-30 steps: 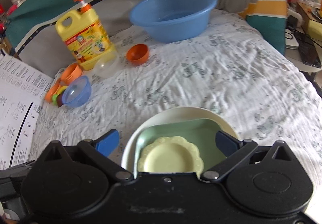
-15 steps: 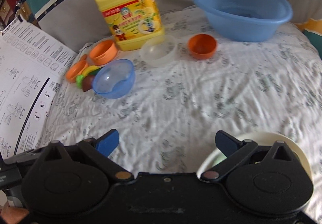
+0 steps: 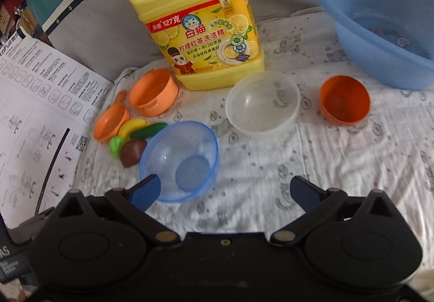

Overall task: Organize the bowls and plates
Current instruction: 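Move both grippers to the clear blue bowl, then close both grippers on the rim of the clear blue bowl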

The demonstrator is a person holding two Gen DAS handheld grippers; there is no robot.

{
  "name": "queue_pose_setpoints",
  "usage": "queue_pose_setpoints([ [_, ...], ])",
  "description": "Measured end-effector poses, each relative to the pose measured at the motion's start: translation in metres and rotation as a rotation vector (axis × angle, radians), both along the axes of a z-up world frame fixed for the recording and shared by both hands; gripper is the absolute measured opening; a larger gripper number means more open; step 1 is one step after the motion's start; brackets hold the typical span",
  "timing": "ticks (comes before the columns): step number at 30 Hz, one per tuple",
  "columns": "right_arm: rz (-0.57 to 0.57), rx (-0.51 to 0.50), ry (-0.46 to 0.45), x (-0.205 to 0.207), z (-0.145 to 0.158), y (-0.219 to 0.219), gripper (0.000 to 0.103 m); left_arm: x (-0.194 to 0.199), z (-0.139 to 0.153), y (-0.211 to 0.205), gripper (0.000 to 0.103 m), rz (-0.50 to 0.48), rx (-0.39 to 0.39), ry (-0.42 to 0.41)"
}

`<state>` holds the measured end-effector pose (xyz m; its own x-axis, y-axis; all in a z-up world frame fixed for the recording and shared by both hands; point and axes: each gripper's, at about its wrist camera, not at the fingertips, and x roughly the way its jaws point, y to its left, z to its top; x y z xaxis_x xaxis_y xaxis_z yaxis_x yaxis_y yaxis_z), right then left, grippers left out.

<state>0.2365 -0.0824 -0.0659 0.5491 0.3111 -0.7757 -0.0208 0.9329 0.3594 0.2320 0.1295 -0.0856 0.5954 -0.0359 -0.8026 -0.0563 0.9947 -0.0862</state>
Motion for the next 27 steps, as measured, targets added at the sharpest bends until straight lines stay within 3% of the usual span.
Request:
queue_pose_setpoints([
  [3, 0.001, 0.022, 0.022, 0.015, -0.009, 0.004, 0.085, 0.013, -0.005, -0.007, 0.098, -0.005, 0.004, 0.001],
  [5, -0.006, 0.036, 0.045, 0.024, -0.018, 0.005, 0.07, 0.021, -0.01, -0.009, 0.086, -0.017, -0.013, 0.009],
  [9, -0.008, 0.059, 0.066, 0.032, -0.032, 0.005, 0.041, 0.03, -0.018, -0.016, 0.07, -0.042, -0.023, 0.023],
  [12, 0.008, 0.067, 0.065, 0.034, -0.037, 0.009, 0.019, 0.033, -0.023, -0.018, 0.043, -0.054, -0.047, 0.028],
  [13, 0.014, 0.074, 0.065, 0.034, -0.038, 0.01, 0.015, 0.033, -0.024, -0.019, 0.027, -0.061, -0.055, 0.031],
  [14, 0.019, 0.082, 0.063, 0.034, -0.039, 0.012, 0.015, 0.033, -0.024, -0.021, 0.015, -0.071, -0.057, 0.031],
  [15, 0.023, 0.088, 0.059, 0.033, -0.039, 0.013, 0.014, 0.031, -0.024, -0.023, 0.014, -0.077, -0.049, 0.029],
  [17, 0.03, 0.077, 0.046, 0.029, -0.035, 0.014, 0.014, 0.027, -0.022, -0.026, 0.014, -0.082, -0.021, 0.022],
  [27, 0.038, 0.078, 0.033, -0.005, -0.016, 0.008, 0.015, -0.008, -0.003, -0.029, 0.014, -0.083, -0.029, 0.038],
])
